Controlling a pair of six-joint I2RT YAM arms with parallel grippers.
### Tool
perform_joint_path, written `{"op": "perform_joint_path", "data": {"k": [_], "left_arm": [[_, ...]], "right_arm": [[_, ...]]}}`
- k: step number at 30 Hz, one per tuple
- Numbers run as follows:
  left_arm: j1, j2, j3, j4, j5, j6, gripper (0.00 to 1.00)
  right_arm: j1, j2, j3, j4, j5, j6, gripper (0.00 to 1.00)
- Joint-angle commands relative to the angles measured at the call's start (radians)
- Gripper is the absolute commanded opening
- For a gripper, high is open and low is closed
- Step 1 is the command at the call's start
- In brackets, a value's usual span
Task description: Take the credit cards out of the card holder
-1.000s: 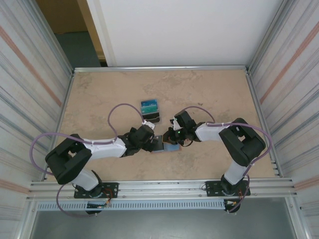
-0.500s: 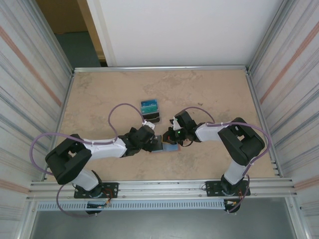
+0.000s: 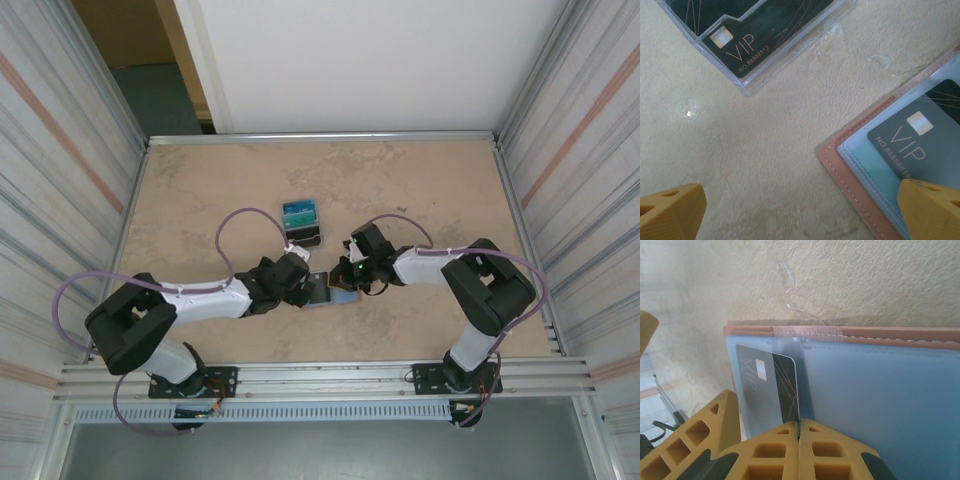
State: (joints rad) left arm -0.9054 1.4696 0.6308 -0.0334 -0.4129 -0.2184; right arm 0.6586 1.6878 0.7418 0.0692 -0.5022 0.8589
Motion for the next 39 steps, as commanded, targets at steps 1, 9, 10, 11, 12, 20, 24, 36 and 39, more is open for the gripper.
{"op": "perform_joint_path", "data": {"k": [1,9,10,11,12,20,24,36,39], "left_arm": [[-0.008,-0.015,0.004,-0.019,-0.027,-0.016,0.99],[-0.008,-0.030,0.013,-0.010,-0.019,0.008,0.99],[-0.008,-0.033,0.015,-0.009,-0.015,0.013,0.99],[-0.008,-0.036,0.019,-0.007,-0.012,0.018,0.99],[-0.007,-0.037,0.023,-0.003,-0.009,0.023,0.99],[-0.009,-0.010,0.056,0.031,0.023,0.062,0.99],[-0.012,0.018,0.071,0.045,0.037,0.079,0.99],[-0.031,0.090,0.107,0.007,0.000,0.078,0.99],[-0.032,0.094,0.103,-0.003,-0.011,0.069,0.99]], "right_arm": [[-0.013,-0.040,0.004,-0.066,0.034,-0.042,0.00],[-0.034,-0.069,0.010,-0.118,0.051,-0.073,0.00],[-0.033,-0.070,0.012,-0.122,0.051,-0.075,0.00],[-0.035,-0.070,0.014,-0.124,0.052,-0.078,0.00],[-0.034,-0.068,0.017,-0.128,0.051,-0.079,0.00],[-0.035,-0.065,0.027,-0.129,0.048,-0.080,0.00],[-0.034,-0.063,0.028,-0.128,0.045,-0.078,0.00],[-0.034,-0.069,0.021,-0.124,0.045,-0.075,0.00],[-0.035,-0.073,0.017,-0.124,0.047,-0.070,0.00]]}}
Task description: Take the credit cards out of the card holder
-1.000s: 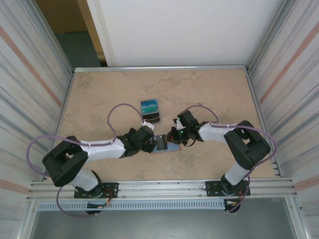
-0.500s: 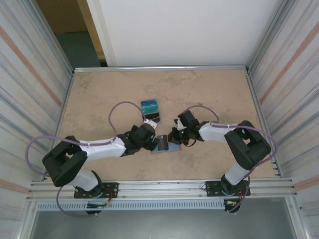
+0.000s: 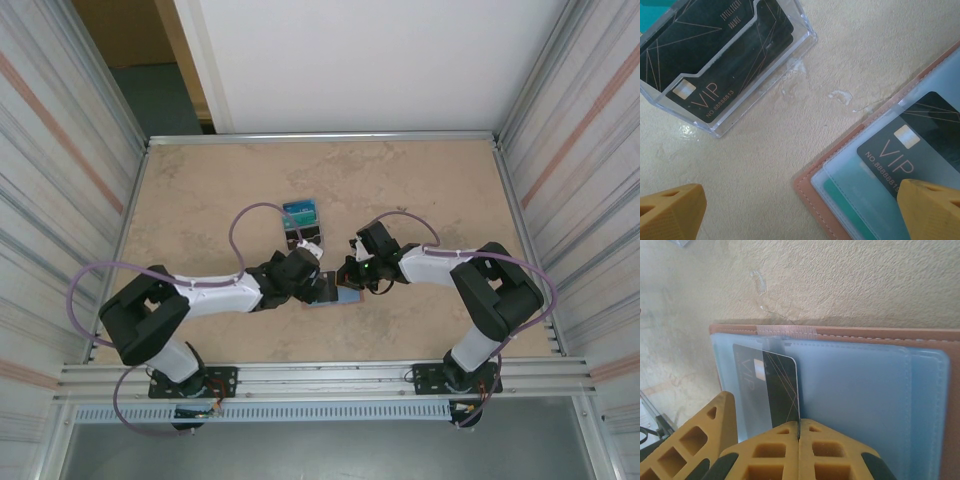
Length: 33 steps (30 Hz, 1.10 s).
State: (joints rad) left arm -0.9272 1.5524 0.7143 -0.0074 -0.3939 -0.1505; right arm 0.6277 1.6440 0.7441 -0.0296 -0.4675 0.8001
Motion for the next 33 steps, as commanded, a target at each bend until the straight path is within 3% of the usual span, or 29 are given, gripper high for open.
{"op": "perform_joint_path", "data": {"k": [1,14,33], "left_arm": [[-0.011,0.013,0.018,-0.032,-0.032,-0.001,0.99],[-0.016,0.022,-0.020,-0.052,-0.030,-0.058,0.99],[-0.031,0.022,-0.026,-0.071,-0.030,-0.087,0.99]], "right_arm": [[-0.005,-0.031,0.014,-0.023,0.013,-0.009,0.00],[-0.017,-0.029,-0.060,0.087,-0.023,0.064,0.17],[0.000,-0.014,-0.096,0.170,-0.062,0.114,0.18]]}}
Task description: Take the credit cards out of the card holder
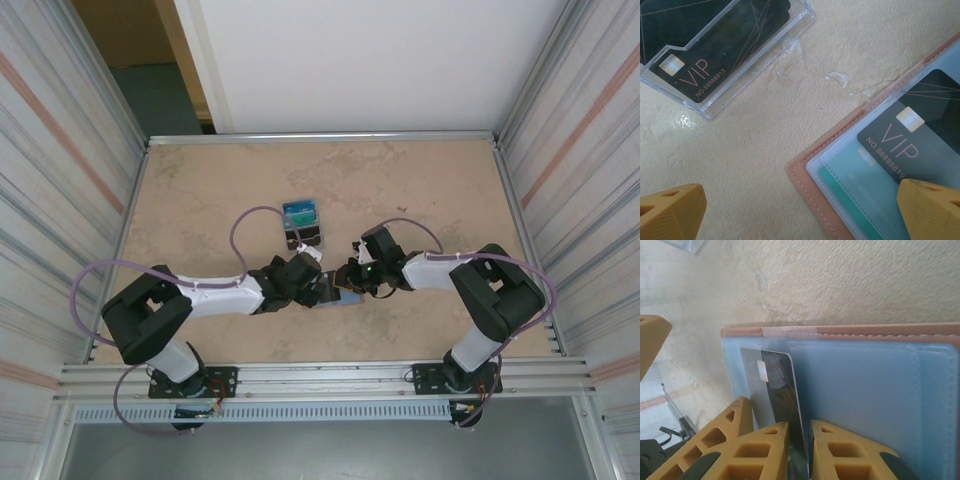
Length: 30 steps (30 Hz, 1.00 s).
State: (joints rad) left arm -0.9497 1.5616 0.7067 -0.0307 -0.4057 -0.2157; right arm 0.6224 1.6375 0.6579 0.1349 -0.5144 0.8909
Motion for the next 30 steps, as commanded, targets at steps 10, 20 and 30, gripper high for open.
{"op": "perform_joint_path", "data": {"k": [10,20,30], "left_arm": [[-0.010,0.012,-0.017,-0.048,-0.018,-0.026,0.99],[-0.009,0.021,-0.015,-0.048,-0.021,-0.031,0.99],[-0.009,0.007,-0.031,-0.050,-0.039,-0.031,0.99]], "right_arm": [[0.011,0.021,-0.017,0.072,-0.054,0.045,0.20],[0.013,0.051,-0.032,0.104,-0.054,0.051,0.10],[-0.005,-0.044,-0.013,-0.098,0.081,-0.031,0.02]]}}
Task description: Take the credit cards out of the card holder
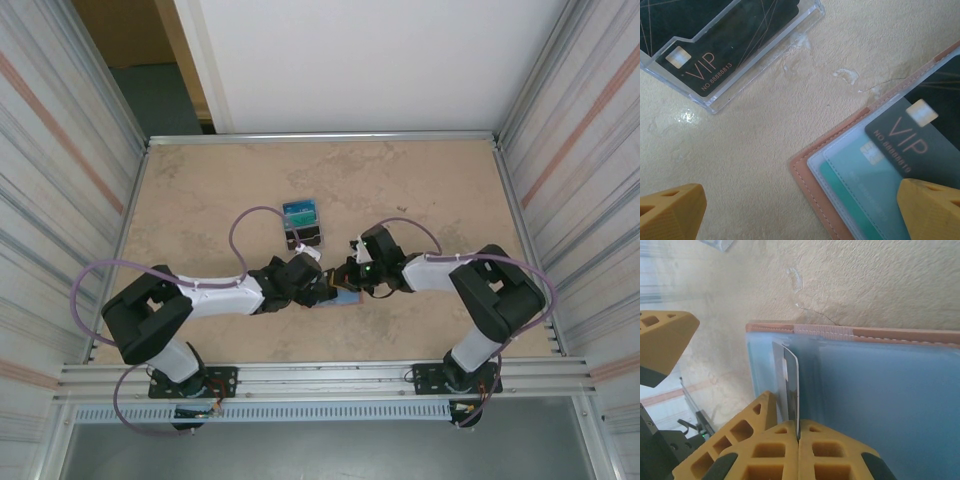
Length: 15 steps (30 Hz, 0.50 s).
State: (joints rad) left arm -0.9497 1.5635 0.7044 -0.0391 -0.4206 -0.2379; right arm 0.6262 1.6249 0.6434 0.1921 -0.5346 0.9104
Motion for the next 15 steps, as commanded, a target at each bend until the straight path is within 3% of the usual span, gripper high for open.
{"op": "perform_joint_path", "data": {"k": [1,15], "left_arm": [[-0.009,0.001,-0.030,-0.045,-0.025,-0.009,0.99],[-0.009,-0.027,-0.022,-0.049,-0.035,0.006,0.99]], "right_arm": [[-0.010,-0.044,0.005,-0.177,0.114,-0.062,0.02],[-0.019,-0.186,0.052,-0.360,0.238,-0.163,0.00]]}}
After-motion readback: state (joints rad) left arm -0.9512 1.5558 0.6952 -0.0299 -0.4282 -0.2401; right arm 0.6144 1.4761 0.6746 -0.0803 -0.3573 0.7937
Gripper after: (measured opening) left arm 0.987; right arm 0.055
